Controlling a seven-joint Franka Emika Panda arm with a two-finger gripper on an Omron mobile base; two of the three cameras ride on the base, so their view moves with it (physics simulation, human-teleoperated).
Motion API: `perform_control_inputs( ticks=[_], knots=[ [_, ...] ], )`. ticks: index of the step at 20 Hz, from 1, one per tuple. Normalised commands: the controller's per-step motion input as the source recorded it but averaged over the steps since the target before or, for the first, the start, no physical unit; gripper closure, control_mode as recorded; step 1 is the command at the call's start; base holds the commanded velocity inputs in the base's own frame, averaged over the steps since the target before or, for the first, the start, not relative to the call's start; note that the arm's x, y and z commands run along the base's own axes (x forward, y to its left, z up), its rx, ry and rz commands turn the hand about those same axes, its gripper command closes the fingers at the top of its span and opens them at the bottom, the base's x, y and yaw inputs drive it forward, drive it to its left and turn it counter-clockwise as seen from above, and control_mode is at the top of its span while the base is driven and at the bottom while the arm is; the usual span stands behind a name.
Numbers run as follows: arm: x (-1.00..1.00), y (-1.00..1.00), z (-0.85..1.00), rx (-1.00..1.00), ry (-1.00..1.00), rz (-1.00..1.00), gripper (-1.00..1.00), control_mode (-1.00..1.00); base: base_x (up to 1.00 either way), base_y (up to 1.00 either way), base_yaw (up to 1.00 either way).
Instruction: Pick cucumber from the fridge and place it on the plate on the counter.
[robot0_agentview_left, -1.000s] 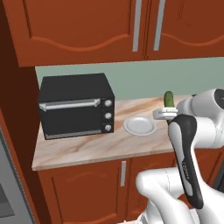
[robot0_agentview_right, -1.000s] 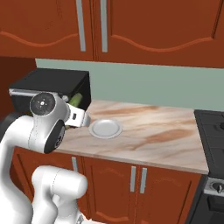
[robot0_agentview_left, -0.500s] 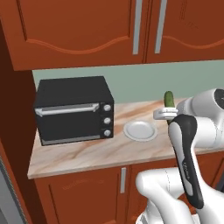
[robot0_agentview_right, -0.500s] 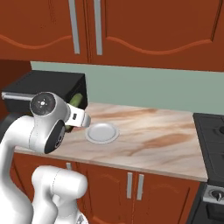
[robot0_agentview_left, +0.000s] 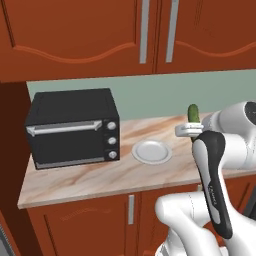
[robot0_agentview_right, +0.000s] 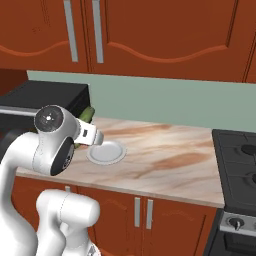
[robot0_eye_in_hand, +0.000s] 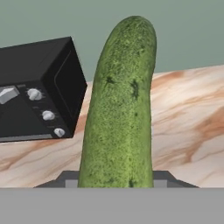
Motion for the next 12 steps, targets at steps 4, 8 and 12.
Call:
perform_control_inputs(
  ticks=[4, 8, 12],
  knots=[
    [0.00, 0.00, 0.00, 0.00, 0.00, 0.00, 1.00, 1.00, 0.33, -0.30, 0.00],
    [0.00, 0.00, 0.00, 0.00, 0.00, 0.00, 1.00, 1.00, 0.25, -0.26, 0.00],
    [0.00, 0.00, 0.00, 0.00, 0.00, 0.00, 1.00, 1.00, 0.36, -0.20, 0.00]
  ],
)
